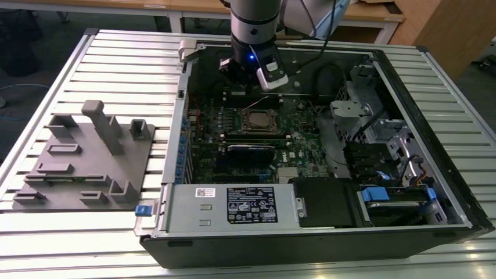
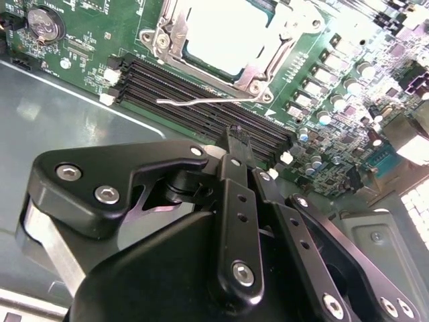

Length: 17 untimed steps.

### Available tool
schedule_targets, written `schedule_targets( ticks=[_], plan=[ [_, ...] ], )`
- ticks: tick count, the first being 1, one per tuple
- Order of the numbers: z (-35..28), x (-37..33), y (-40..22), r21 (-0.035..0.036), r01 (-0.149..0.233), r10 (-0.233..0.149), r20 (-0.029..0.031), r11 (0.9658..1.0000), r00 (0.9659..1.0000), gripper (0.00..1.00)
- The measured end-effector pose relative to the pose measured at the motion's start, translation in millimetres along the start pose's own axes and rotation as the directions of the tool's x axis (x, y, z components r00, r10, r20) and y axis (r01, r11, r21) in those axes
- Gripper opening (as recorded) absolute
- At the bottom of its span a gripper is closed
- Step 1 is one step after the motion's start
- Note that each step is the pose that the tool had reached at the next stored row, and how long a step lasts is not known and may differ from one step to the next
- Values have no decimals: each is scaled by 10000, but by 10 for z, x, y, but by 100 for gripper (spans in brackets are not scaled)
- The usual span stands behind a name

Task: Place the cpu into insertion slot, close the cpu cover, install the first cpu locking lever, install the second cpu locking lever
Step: 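Install the first cpu locking lever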

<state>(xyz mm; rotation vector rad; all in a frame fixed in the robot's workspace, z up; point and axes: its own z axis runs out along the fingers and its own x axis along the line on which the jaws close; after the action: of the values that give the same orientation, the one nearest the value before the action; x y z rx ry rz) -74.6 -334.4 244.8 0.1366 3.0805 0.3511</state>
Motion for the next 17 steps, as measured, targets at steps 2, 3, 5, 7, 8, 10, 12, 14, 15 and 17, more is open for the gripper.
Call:
schedule_targets(
  ticks=[2, 3, 5, 7, 8, 10, 12, 14, 15, 17],
  plan=[
    [7, -19, 0, 0, 0, 0, 0, 10000, 10000, 10],
    [10, -34, 1, 0, 0, 0, 1, 10000, 10000, 10],
    [15, -65, 3, 0, 0, 0, 0, 10000, 10000, 10],
    [20, -95, 4, 0, -1, 1, 0, 10000, 10000, 10],
    [23, -109, 5, 0, -1, 1, 0, 10000, 10000, 10],
    [27, -136, 6, 0, -1, 1, 0, 10000, 10000, 10],
    [34, -149, 6, 2, -25, 25, 6, 10000, 10000, 10],
    [45, -158, 4, 4, -133, 133, 31, 9999, 9999, 10],
    [51, -160, 3, 6, -209, 209, 48, 9998, 9998, 10],
    [66, -164, 0, 10, -381, 380, 89, 9993, 9992, 10]
  ],
)
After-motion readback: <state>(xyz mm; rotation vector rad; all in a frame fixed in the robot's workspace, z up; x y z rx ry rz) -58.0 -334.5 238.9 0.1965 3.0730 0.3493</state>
